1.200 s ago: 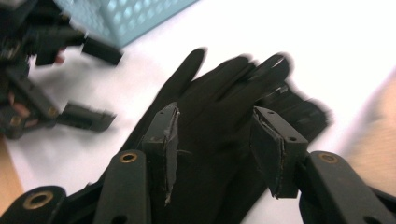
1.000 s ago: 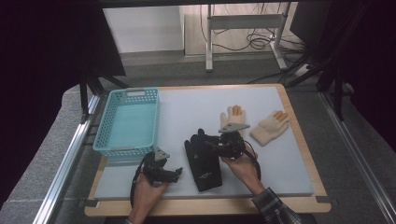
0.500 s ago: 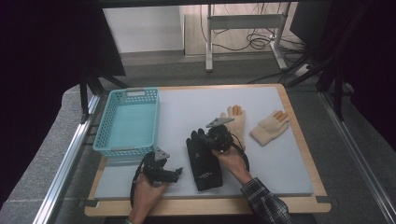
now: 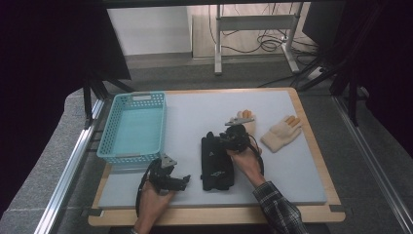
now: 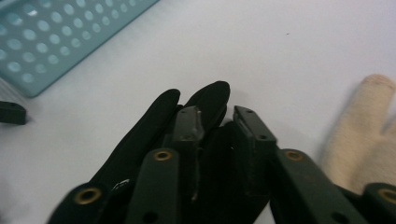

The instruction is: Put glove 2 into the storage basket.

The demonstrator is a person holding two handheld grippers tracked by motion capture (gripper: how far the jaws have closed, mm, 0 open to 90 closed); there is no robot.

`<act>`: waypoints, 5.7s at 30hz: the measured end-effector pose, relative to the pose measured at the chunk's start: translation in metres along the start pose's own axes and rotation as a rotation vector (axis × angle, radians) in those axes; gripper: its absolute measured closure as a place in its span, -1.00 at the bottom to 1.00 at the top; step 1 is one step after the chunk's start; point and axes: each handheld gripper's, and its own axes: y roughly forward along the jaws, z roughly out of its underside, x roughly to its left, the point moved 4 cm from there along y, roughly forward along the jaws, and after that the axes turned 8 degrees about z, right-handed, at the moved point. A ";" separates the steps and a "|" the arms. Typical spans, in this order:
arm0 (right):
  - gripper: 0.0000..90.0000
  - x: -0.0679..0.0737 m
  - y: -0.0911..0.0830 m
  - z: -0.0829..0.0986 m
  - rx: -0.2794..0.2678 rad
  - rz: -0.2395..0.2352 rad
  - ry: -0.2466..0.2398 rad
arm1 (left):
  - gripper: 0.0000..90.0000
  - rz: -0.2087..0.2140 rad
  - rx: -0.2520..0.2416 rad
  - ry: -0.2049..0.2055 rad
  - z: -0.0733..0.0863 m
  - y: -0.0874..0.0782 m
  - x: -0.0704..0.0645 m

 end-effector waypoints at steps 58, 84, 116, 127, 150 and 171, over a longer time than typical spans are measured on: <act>0.35 0.074 -0.026 0.075 0.055 -0.153 -0.225 | -1.00 -0.019 0.004 -0.030 0.025 -0.026 0.033; -0.58 -0.037 -0.083 0.099 0.023 0.055 -0.122 | -1.00 -0.019 -0.001 -0.035 0.025 -0.026 0.033; -0.81 -0.072 -0.083 0.119 0.078 0.143 -0.099 | -0.92 0.015 -0.008 -0.020 0.018 -0.030 0.022; -0.81 -0.072 -0.082 0.119 0.075 0.150 -0.092 | -0.94 0.090 -0.013 0.004 -0.006 -0.035 0.000; -0.81 -0.072 -0.082 0.119 0.074 0.149 -0.089 | -1.00 0.139 0.095 0.078 -0.077 0.033 -0.037; -0.80 -0.072 -0.082 0.119 0.074 0.148 -0.088 | -0.76 0.055 0.197 0.073 -0.077 0.054 -0.022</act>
